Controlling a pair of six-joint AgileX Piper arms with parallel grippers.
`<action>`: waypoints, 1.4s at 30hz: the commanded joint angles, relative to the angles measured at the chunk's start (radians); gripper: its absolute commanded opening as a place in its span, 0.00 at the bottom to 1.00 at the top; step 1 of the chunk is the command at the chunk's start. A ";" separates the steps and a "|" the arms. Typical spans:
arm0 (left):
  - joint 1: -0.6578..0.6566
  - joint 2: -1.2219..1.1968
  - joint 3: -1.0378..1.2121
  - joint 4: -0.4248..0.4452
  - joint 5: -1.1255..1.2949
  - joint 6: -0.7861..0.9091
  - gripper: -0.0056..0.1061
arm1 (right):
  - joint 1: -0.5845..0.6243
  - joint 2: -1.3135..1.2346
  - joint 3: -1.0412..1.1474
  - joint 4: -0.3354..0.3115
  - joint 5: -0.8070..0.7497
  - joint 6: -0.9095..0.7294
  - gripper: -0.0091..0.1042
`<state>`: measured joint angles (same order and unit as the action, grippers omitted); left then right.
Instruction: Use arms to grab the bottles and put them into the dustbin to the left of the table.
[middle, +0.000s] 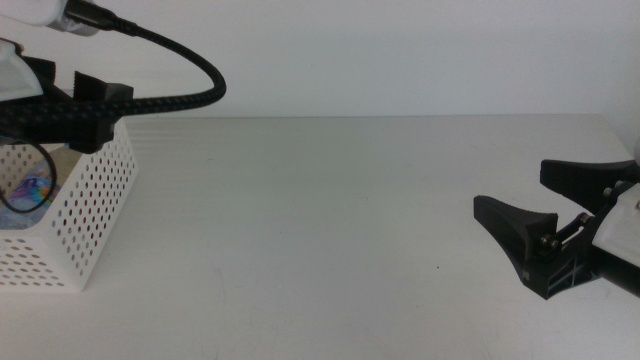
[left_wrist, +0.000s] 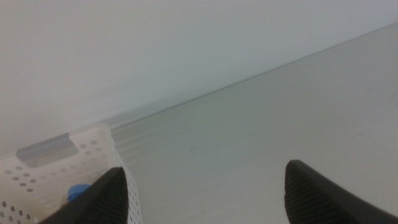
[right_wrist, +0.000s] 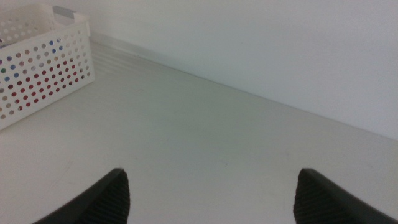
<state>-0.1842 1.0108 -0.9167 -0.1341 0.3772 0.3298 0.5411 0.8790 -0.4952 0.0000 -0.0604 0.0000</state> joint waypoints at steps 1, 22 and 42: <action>-0.003 -0.018 -0.020 -0.014 -0.070 -0.016 0.75 | 0.002 -0.011 -0.013 0.011 -0.076 -0.012 0.76; 0.147 -0.559 0.484 0.004 -0.078 -0.016 0.75 | -0.398 -0.533 0.288 0.029 -0.075 -0.012 0.76; 0.148 -1.041 0.956 0.004 -0.124 -0.016 0.75 | -0.485 -0.916 0.516 0.000 -0.015 -0.012 0.76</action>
<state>-0.0359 -0.0124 0.0263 -0.1214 0.3466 0.3275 0.0612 -0.0090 0.0278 0.0196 0.0000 0.0000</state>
